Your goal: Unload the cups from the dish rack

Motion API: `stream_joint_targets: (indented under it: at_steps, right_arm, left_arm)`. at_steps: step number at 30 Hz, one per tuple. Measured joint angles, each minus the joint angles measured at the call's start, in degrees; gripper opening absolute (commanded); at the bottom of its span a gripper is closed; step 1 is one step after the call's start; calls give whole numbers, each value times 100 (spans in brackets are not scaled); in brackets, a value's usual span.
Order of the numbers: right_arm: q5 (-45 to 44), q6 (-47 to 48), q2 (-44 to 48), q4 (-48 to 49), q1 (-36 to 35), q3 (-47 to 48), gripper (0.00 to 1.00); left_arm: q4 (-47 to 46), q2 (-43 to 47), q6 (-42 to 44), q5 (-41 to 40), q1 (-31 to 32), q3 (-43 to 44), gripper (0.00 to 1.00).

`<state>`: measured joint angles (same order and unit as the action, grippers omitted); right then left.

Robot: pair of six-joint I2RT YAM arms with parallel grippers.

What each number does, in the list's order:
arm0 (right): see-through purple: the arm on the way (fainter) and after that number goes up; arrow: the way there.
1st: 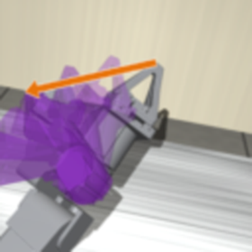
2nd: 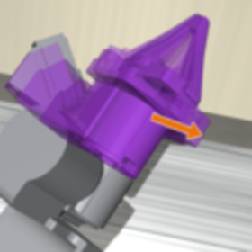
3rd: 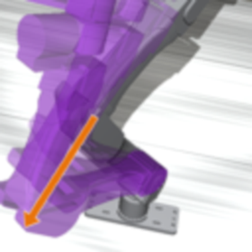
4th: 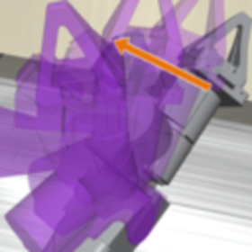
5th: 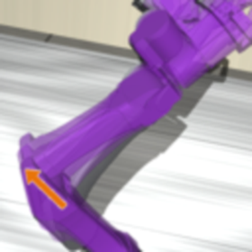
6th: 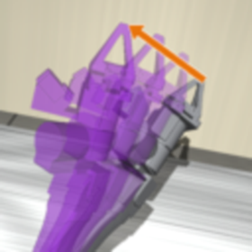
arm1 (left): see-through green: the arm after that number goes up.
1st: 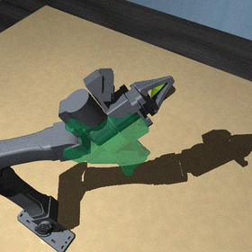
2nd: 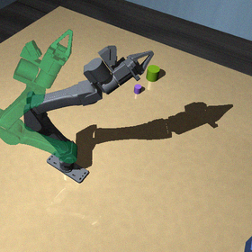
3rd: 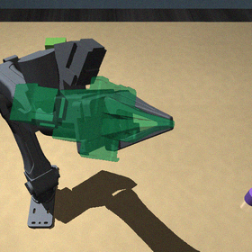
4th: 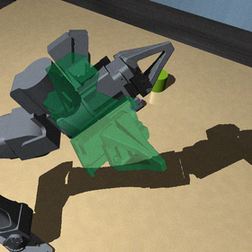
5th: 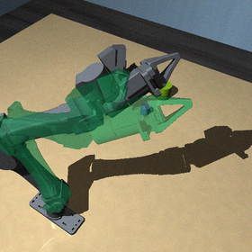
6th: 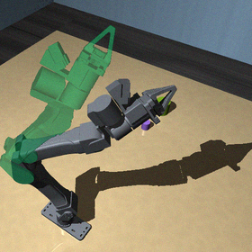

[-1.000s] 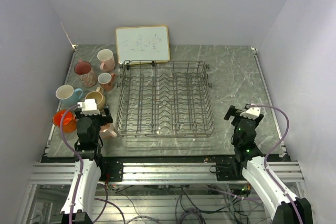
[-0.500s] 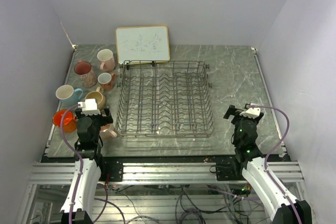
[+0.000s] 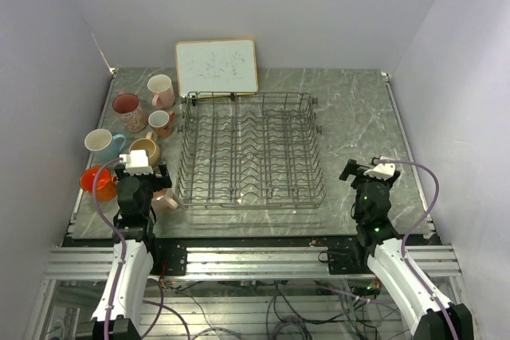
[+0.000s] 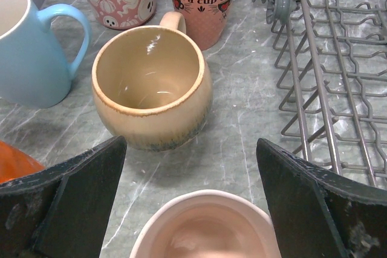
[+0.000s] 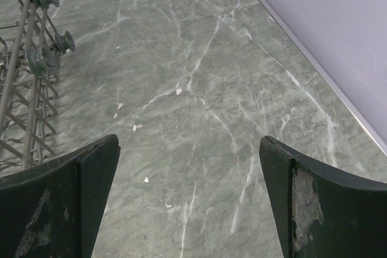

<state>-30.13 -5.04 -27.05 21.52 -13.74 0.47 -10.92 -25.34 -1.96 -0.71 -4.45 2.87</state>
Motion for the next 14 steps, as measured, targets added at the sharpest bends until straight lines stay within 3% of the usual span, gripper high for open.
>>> stream_joint_targets:
  at_steps: [14]
  right_arm:
    - [20,-2,-48,4,0,0,100]
  left_arm:
    - [0,0,2,4,0,0,99]
